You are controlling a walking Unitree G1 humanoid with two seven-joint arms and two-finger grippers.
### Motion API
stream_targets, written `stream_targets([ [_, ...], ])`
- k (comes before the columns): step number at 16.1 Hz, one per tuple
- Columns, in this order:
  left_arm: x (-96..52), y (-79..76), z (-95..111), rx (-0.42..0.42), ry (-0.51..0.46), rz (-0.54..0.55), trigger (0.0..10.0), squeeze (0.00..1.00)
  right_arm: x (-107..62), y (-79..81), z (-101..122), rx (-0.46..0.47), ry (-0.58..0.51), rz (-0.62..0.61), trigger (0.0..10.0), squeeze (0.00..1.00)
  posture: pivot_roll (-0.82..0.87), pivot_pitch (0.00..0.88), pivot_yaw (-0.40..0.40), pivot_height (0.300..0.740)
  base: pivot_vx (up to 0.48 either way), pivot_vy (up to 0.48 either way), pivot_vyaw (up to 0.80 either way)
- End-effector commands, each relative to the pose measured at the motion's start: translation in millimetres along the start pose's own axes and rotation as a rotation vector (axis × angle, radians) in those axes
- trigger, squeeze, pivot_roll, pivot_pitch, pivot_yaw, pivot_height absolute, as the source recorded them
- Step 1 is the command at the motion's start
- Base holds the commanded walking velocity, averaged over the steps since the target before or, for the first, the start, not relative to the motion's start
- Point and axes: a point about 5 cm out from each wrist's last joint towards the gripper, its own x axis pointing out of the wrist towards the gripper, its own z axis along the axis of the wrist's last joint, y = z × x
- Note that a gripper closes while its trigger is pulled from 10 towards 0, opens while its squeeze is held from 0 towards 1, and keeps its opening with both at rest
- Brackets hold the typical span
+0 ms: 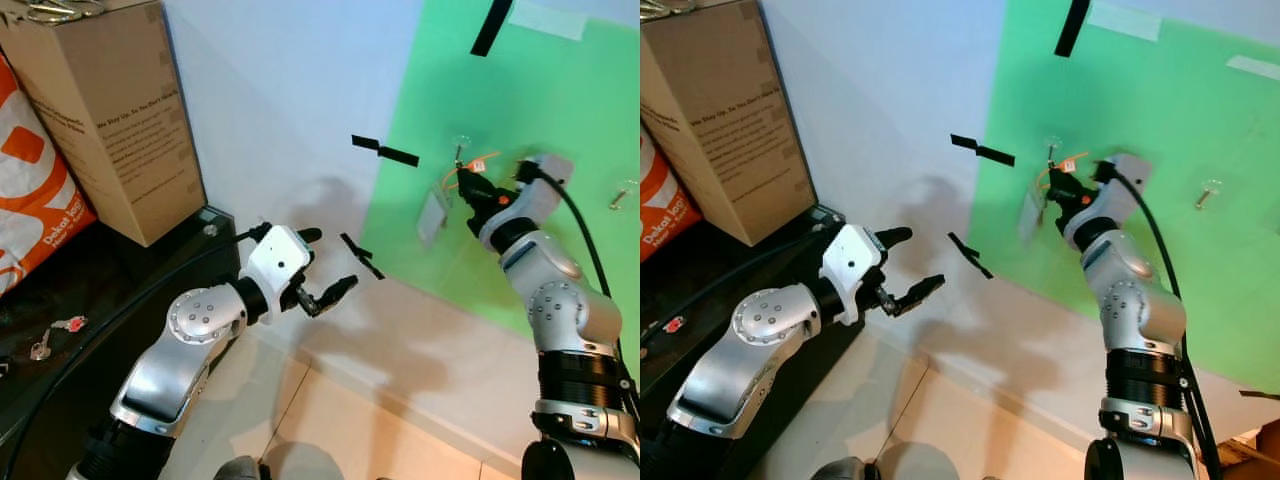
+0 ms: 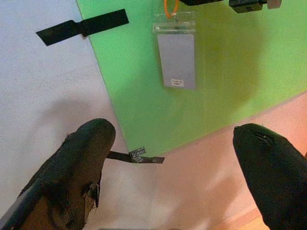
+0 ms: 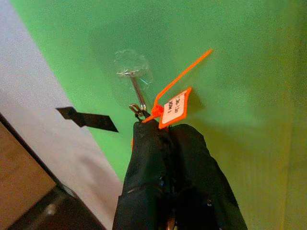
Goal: Hang keys on a hook
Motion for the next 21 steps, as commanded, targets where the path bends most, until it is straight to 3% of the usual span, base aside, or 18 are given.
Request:
stream_targets([
  [1, 1.3, -0.8, 1, 0.016, 0.004, -0.009, 10.0, 0.00, -1.1, -2.7, 5, 0.061, -0.009, 0.002, 10.0, 0.00, -0.04, 0.000, -0.068, 0.740, 0.000, 0.000, 0.00],
  [3, 1.5, -0.6, 2, 0.016, 0.003, -0.008, 10.0, 0.00, -1.6, -1.3, 6, 0.136, -0.011, 0.027, 10.0, 0.00, -0.04, 0.000, -0.068, 0.740, 0.000, 0.000, 0.00],
  [8, 1.0, 0.1, 2, 0.020, 0.004, -0.007, 10.0, 0.00, -2.8, -2.8, 8, 0.192, -0.029, 0.024, 10.0, 0.00, -0.04, 0.000, -0.065, 0.740, 0.000, 0.000, 0.00],
  [9, 0.8, 0.5, 2, 0.021, 0.005, -0.008, 10.0, 0.00, -1.2, -3.3, 15, 0.141, -0.070, -0.013, 10.0, 0.00, -0.04, 0.000, -0.062, 0.740, 0.000, 0.000, 0.00],
  [12, 0.4, 0.5, 1, 0.022, 0.007, -0.013, 10.0, 0.00, 2.1, 10.9, 42, -0.234, -0.200, -0.077, 10.0, 0.00, -0.04, 0.000, -0.057, 0.740, 0.000, 0.000, 0.00],
  [14, -0.2, -1.2, 0, 0.020, 0.008, -0.017, 10.0, 0.00, 3.0, 27.9, 54, -0.272, -0.264, -0.031, 10.0, 0.00, -0.05, 0.000, -0.059, 0.740, 0.000, 0.000, 0.00],
  [15, -0.3, -2.0, 0, 0.020, 0.009, -0.020, 10.0, 0.00, 4.6, 31.0, 51, -0.296, -0.240, -0.015, 10.0, 0.00, -0.05, 0.000, -0.060, 0.740, 0.000, 0.000, 0.00],
  [19, -1.4, -5.2, -2, 0.020, 0.012, -0.030, 10.0, 0.00, 9.5, 45.8, 52, -0.611, -0.257, 0.008, 10.0, 0.00, -0.05, 0.000, -0.063, 0.740, 0.000, 0.000, 0.00],
  [20, -1.4, -5.7, -2, 0.022, 0.013, -0.030, 10.0, 0.00, 10.6, 59.5, 56, -0.817, -0.288, 0.055, 10.0, 0.00, -0.04, 0.000, -0.067, 0.740, 0.000, 0.000, 0.00],
  [21, -1.5, -5.7, -2, 0.023, 0.013, -0.030, 10.0, 0.00, 10.2, 63.9, 56, -0.852, -0.293, 0.085, 10.0, 0.00, -0.04, 0.000, -0.067, 0.740, 0.000, 0.000, 0.00],
])
